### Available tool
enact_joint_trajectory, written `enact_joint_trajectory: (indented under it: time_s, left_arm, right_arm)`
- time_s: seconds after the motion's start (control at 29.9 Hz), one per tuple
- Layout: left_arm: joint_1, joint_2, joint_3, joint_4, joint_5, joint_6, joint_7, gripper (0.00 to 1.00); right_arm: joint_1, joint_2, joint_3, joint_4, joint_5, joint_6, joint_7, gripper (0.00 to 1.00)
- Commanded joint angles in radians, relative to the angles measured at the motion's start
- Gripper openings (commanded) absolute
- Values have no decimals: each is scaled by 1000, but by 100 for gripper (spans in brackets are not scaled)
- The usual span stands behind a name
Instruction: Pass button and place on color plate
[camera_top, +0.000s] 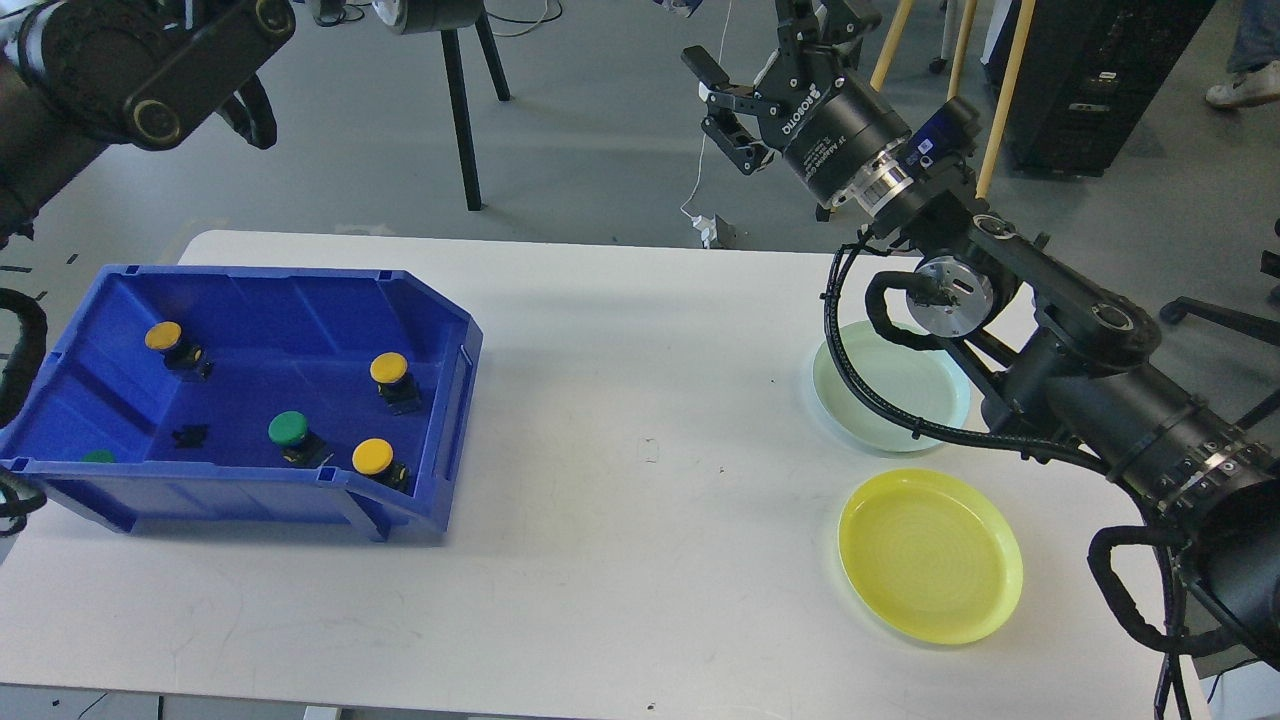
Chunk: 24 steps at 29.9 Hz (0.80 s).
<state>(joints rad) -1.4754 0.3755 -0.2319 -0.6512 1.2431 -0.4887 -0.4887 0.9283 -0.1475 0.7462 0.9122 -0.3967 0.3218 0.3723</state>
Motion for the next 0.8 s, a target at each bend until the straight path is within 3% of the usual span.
enact_joint_trajectory:
  time_s: [0.0,0.23,0.57,0.77]
  left_arm:
    - [-3,-9,0,-5,-1,0,0,25]
    - [-2,-26,2,-7,1,0,0,25]
    - [1,-40,3,-2,3,0,0,26]
    - [1,-38,3,-2,3,0,0,26]
  right_arm:
    - [1,2,1,-1,-1,-7,-1,87]
    - [6,3,1,1,-1,-23,17,82]
    - [9,5,-2,2,-5,-23,42,53]
    - [10,3,-5,-4,-5,-33,39,47]
